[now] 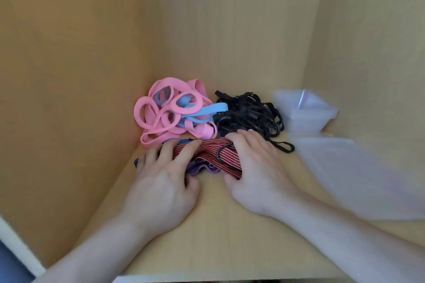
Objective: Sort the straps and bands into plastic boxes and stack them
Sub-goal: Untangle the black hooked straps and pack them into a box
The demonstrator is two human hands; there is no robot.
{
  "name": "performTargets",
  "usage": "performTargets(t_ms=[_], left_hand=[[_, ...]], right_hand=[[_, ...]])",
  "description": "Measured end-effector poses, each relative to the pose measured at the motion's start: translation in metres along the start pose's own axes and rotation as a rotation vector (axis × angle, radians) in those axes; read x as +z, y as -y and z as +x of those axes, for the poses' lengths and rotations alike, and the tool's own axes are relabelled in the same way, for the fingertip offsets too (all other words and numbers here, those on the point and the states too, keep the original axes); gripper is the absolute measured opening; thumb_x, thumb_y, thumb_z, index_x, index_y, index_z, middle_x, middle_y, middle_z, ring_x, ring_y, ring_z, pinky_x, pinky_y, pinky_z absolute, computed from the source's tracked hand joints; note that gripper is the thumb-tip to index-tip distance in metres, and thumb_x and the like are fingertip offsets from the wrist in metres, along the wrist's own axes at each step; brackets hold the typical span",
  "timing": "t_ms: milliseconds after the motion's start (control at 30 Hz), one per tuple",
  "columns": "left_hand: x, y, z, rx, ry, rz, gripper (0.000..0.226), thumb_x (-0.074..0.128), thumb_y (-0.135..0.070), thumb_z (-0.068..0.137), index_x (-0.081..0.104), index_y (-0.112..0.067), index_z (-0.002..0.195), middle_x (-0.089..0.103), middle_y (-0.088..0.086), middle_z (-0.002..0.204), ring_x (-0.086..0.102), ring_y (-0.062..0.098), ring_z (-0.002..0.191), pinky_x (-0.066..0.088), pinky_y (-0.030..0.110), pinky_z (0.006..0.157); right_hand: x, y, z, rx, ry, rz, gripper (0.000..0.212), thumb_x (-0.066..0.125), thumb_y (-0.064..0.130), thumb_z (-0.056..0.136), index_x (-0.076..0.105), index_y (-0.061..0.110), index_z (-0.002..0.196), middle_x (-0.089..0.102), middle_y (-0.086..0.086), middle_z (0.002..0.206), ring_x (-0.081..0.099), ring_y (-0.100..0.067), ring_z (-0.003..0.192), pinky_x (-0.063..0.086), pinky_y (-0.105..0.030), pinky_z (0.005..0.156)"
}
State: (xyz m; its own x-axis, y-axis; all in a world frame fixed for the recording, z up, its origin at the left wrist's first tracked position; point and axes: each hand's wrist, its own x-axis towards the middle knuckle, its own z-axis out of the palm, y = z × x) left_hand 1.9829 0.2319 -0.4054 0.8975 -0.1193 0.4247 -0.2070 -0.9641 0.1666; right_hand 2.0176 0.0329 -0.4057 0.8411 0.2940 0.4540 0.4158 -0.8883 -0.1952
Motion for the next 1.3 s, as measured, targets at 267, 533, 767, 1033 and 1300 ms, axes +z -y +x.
performTargets(t_ms=[267, 533, 767, 1033, 1300], left_hand=[[-0.004, 0.000, -0.004, -0.036, 0.039, -0.033, 0.074, 0.036, -0.043, 0.078, 0.026, -0.047, 0.151, 0.043, -0.004, 0.143, 0.036, 0.027, 0.128, 0.033, 0.043, 0.107], [-0.008, 0.004, 0.002, -0.046, 0.083, -0.107, 0.073, 0.053, -0.036, 0.083, 0.029, -0.043, 0.152, 0.041, 0.001, 0.151, 0.031, 0.033, 0.140, 0.028, 0.048, 0.116], [-0.011, 0.003, -0.001, -0.074, 0.067, -0.172, 0.076, 0.052, -0.043, 0.076, 0.035, -0.041, 0.150, 0.042, -0.005, 0.153, 0.031, 0.026, 0.141, 0.028, 0.047, 0.117], [-0.003, 0.011, 0.006, -0.053, -0.013, -0.198, 0.070, 0.060, -0.035, 0.084, 0.036, -0.041, 0.149, 0.043, -0.009, 0.152, 0.030, 0.022, 0.142, 0.029, 0.046, 0.116], [-0.001, 0.007, 0.006, -0.046, -0.007, -0.168, 0.071, 0.059, -0.039, 0.083, 0.035, -0.042, 0.149, 0.043, -0.007, 0.151, 0.029, 0.023, 0.141, 0.026, 0.045, 0.115]], right_hand=[[-0.005, 0.007, -0.005, 0.018, -0.010, -0.004, 0.063, 0.059, 0.043, 0.083, 0.039, 0.025, 0.140, 0.042, 0.001, 0.146, 0.032, -0.024, 0.141, 0.031, -0.042, 0.115], [-0.013, 0.011, -0.009, 0.029, -0.038, 0.063, 0.058, 0.064, 0.043, 0.086, 0.047, 0.022, 0.137, 0.051, 0.000, 0.137, 0.043, -0.024, 0.131, 0.036, -0.042, 0.109], [-0.009, 0.010, -0.011, 0.034, -0.032, 0.084, 0.076, 0.064, 0.054, 0.084, 0.037, 0.022, 0.148, 0.043, 0.002, 0.146, 0.035, -0.022, 0.139, 0.028, -0.040, 0.117], [-0.013, 0.009, -0.009, -0.024, -0.118, 0.047, 0.077, 0.034, 0.071, 0.084, 0.046, 0.022, 0.142, 0.038, 0.002, 0.149, 0.024, -0.021, 0.144, 0.015, -0.042, 0.122], [-0.017, 0.002, -0.010, 0.096, -0.144, 0.107, 0.045, 0.040, 0.051, 0.101, 0.059, 0.020, 0.126, 0.048, 0.006, 0.125, 0.039, -0.017, 0.123, 0.031, -0.038, 0.109]])
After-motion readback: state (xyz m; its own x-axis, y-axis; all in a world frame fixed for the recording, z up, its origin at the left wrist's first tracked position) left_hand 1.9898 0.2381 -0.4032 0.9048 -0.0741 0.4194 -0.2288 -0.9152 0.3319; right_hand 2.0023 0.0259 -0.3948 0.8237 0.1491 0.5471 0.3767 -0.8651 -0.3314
